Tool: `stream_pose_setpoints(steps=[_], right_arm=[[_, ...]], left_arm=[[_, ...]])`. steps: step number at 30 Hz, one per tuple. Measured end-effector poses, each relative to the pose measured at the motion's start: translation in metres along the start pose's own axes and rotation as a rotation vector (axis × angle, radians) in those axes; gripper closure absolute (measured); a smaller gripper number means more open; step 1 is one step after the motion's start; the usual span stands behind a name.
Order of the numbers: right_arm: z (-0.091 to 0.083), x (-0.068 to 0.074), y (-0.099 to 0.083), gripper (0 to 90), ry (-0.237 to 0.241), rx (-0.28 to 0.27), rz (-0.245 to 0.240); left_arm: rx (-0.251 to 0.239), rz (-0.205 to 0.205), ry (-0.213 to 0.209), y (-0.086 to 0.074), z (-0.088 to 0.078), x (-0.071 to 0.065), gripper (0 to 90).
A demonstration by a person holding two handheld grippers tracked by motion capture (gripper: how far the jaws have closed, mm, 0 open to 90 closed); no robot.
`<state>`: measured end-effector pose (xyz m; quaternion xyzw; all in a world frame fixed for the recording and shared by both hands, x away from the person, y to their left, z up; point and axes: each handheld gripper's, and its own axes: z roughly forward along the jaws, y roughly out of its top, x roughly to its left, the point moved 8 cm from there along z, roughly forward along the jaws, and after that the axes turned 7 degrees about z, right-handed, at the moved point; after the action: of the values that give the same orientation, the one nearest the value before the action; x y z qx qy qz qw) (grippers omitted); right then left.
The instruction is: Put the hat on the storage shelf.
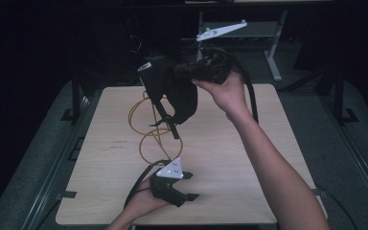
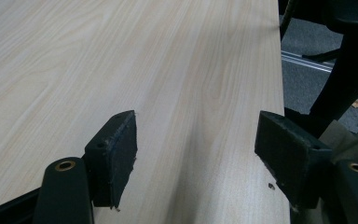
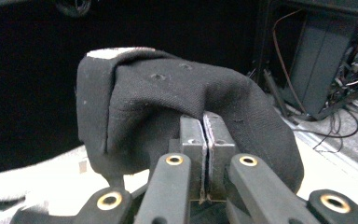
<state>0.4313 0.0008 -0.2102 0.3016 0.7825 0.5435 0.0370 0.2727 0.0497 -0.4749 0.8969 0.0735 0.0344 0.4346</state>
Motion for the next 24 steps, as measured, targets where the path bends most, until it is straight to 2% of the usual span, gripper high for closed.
stream_pose_setpoints(steps=[2, 3, 5, 12, 13, 15, 19, 22, 24], right_arm=[[0.006, 0.002, 0.001, 88.3, 0.000, 0.009, -0.007], [0.018, 0.008, 0.002, 88.3, 0.005, 0.037, -0.020], [0.028, 0.013, 0.003, 88.3, 0.010, 0.053, -0.032], [0.054, 0.024, 0.000, 87.6, 0.046, 0.104, -0.040], [0.058, 0.025, -0.001, 87.4, 0.047, 0.110, -0.040], [0.067, 0.027, -0.004, 86.9, 0.053, 0.137, -0.068], [0.082, 0.032, -0.011, 86.1, 0.060, 0.177, -0.075], [0.092, 0.034, -0.016, 85.4, 0.065, 0.194, -0.074], [0.097, 0.036, -0.019, 84.1, 0.057, 0.208, -0.084]], left_arm=[[-0.003, 0.000, 0.001, 0.000, 0.000, 0.000, 29.1], [-0.003, -0.001, -0.002, 0.000, 0.000, -0.001, 29.1], [-0.003, 0.005, -0.003, 0.000, 0.000, 0.000, 29.1], [0.000, 0.007, -0.005, 0.000, 0.001, 0.000, 29.1], [-0.007, -0.001, -0.007, 0.001, 0.001, -0.001, 29.2], [-0.007, 0.009, -0.009, 0.001, 0.002, 0.000, 29.1], [-0.003, 0.018, -0.015, 0.001, 0.003, -0.001, 29.1], [-0.005, 0.010, -0.017, 0.002, 0.005, -0.003, 29.1], [0.012, 0.034, -0.026, 0.001, 0.006, -0.004, 29.1]])
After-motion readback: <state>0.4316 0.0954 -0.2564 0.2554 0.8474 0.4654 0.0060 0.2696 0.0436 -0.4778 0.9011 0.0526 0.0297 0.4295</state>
